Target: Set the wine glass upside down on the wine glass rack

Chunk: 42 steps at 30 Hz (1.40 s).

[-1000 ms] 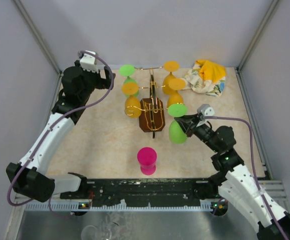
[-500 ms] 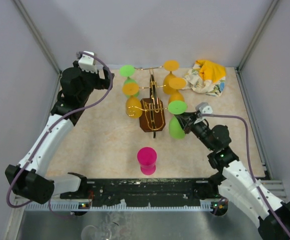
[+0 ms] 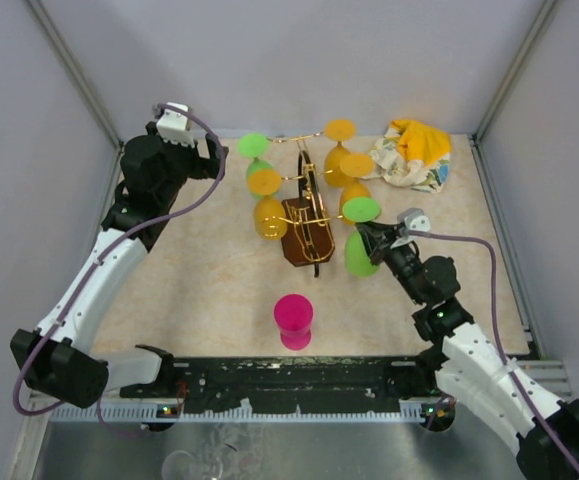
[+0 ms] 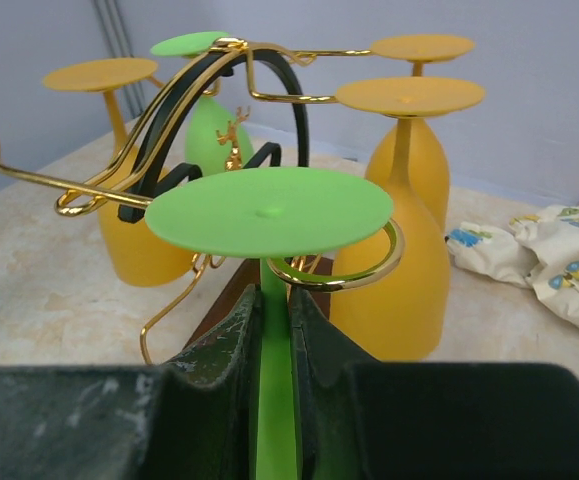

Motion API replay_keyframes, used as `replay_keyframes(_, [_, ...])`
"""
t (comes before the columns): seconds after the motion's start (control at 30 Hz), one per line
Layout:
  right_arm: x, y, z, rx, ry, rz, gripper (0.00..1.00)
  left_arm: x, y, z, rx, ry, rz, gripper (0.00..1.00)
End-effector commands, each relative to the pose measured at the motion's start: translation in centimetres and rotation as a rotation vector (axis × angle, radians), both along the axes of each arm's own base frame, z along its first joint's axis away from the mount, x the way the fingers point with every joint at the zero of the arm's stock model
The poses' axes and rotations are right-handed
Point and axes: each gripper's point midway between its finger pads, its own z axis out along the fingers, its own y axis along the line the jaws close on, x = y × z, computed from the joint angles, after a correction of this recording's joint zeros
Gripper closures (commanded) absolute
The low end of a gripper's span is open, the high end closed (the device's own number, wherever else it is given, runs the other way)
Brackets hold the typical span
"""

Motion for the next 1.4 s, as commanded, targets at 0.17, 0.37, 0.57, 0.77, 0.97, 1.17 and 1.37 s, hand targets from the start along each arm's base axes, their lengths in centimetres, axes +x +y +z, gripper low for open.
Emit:
replay_keyframes(0.17, [1.3, -2.5, 1.9, 0.082, -0.065, -0.157, 1.0, -0.1, 0.3, 1.3, -0.015, -0.042, 0.004, 0.01])
replay_keyframes(0.37, [1.4, -3.2, 1.8, 0.101, -0.089, -0.193, 1.0, 0.0, 0.2, 1.2, -0.016, -0.043, 0.001, 0.01])
replay_keyframes(0.57, [0.6, -4.2, 2.1, 0.09, -0.095, -0.223, 1.0, 0.1, 0.1, 1.3, -0.019, -0.046, -0.003, 0.01])
replay_keyframes(0.77, [-0.2, -4.9, 2.2, 0.06, -0.098, -0.235, 1.0, 0.0, 0.0, 1.2, -0.024, -0.043, -0.008, 0.01])
replay_keyframes(0.97, [0.1, -4.9, 1.0, 0.053, -0.068, -0.242, 1.0, -0.2, 0.2, 1.4, -0.023, -0.046, -0.004, 0.01])
replay_keyframes(1.17, [0.5, -5.2, 0.2, 0.066, -0.048, -0.269, 1.0, -0.2, 0.3, 1.4, -0.021, -0.045, -0.001, 0.01])
replay_keyframes(1.37, [0.7, -6.2, 0.0, 0.101, -0.052, -0.326, 1.0, 0.0, 0.2, 1.1, -0.021, -0.041, -0.002, 0.01])
